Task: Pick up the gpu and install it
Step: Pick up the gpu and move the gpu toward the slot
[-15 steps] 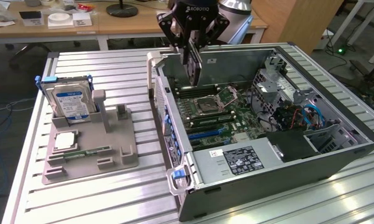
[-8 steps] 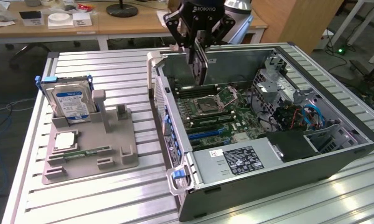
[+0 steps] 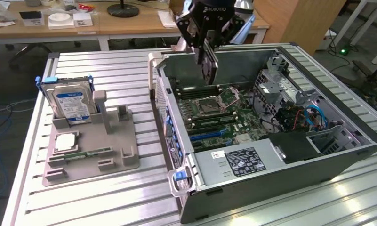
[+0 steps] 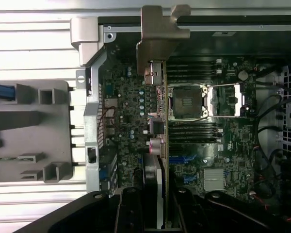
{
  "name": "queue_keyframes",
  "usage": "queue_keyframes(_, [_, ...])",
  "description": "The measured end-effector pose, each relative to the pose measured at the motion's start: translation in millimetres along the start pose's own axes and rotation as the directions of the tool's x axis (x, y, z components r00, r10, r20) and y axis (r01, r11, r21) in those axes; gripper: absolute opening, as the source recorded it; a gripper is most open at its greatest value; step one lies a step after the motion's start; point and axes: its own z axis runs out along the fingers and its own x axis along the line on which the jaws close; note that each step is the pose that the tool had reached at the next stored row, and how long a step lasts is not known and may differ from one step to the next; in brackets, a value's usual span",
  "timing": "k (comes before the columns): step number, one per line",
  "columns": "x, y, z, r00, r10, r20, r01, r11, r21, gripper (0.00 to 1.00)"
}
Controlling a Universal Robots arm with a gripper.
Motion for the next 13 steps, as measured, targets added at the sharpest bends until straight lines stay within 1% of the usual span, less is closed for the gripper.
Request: queue_keyframes(13, [-27.2,1.2,0.4,0.9999,-0.016,-0.0006,0.016,0.9999,-0.0021,0.28])
